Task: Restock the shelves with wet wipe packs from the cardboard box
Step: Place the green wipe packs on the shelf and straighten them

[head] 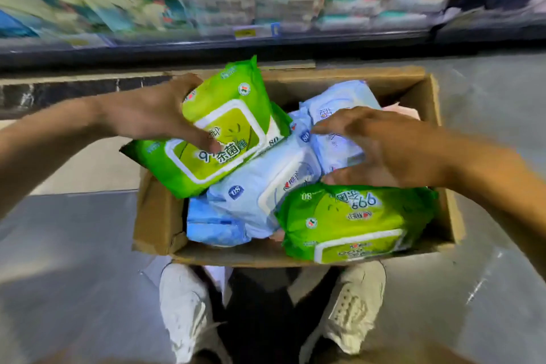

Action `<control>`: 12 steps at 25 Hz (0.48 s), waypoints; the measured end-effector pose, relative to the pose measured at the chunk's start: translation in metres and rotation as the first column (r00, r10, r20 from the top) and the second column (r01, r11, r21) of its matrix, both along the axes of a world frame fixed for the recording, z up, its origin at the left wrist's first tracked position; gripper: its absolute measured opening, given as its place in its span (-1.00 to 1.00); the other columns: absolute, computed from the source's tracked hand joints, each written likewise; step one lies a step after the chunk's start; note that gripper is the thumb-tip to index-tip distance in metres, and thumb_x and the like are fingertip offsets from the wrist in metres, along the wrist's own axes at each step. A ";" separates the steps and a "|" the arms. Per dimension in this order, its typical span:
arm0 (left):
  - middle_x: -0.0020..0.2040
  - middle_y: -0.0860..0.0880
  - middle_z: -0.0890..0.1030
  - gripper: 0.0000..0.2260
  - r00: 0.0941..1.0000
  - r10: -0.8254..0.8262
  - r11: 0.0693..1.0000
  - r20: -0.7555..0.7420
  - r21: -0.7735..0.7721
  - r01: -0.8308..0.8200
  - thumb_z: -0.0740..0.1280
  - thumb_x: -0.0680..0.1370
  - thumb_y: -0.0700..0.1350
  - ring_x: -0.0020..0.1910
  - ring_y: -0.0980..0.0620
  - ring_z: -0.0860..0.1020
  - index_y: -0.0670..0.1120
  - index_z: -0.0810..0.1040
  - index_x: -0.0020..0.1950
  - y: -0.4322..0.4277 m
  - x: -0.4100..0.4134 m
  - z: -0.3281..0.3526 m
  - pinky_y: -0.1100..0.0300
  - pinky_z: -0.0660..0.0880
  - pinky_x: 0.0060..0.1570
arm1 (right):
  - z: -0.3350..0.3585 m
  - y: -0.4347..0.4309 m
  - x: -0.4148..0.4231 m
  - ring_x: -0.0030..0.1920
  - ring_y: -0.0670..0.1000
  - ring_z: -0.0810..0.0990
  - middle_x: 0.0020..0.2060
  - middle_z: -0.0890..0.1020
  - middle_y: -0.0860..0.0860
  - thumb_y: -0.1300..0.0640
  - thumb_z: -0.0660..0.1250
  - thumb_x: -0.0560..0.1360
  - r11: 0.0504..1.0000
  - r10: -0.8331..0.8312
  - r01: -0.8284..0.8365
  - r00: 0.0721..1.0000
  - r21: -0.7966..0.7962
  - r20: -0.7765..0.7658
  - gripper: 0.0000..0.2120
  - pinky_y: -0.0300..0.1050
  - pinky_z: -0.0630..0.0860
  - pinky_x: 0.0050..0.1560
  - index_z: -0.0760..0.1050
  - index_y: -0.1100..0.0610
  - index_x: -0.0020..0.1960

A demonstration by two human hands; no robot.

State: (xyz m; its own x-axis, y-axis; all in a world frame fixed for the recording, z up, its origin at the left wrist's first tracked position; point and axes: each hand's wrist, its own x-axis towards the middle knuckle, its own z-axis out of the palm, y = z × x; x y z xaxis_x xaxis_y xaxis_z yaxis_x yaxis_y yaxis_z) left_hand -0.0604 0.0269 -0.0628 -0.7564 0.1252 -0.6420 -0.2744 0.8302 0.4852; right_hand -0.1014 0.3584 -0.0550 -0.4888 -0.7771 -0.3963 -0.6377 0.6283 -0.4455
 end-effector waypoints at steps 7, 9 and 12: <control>-0.07 0.06 0.66 -0.17 0.988 0.127 0.991 -0.085 0.042 -0.124 0.59 -0.05 0.28 -0.09 0.07 0.66 0.11 0.42 0.14 0.016 0.008 0.015 0.01 0.60 -0.09 | -0.004 0.011 0.012 0.32 0.02 0.49 0.27 0.57 -0.07 -0.30 0.36 0.49 0.994 0.082 -0.079 0.996 -0.070 0.048 -0.42 -0.11 0.36 0.34 0.45 -0.03 0.40; -0.03 0.07 0.64 -0.13 0.985 0.095 0.995 -0.141 -0.010 -0.098 0.60 -0.05 0.27 -0.06 0.07 0.64 0.11 0.40 0.20 0.025 0.008 0.025 0.02 0.60 -0.07 | -0.005 0.013 0.018 0.31 -0.02 0.47 0.28 0.54 -0.11 -0.33 0.30 0.50 0.995 0.095 -0.097 0.986 0.005 0.136 -0.42 -0.13 0.35 0.36 0.40 -0.08 0.42; -0.10 0.10 0.63 -0.14 0.977 0.093 0.996 -0.190 0.007 -0.094 0.69 -0.02 0.19 -0.21 0.24 0.63 0.10 0.42 0.19 0.044 0.000 0.042 0.30 0.57 -0.28 | -0.013 0.016 0.030 0.34 0.00 0.40 0.31 0.52 -0.05 -0.42 0.26 0.46 0.984 0.135 -0.151 0.979 0.095 0.152 -0.32 -0.06 0.32 0.39 0.35 -0.07 0.46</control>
State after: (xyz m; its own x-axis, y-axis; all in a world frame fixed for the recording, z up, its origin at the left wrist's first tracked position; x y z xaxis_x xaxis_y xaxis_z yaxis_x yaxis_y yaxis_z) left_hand -0.0607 0.0707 -0.0211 -0.8726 0.0471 -0.4862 -0.2540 0.8065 0.5339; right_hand -0.0714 0.3742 -0.0677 -0.3075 -0.7850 -0.5377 -0.6583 0.5836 -0.4755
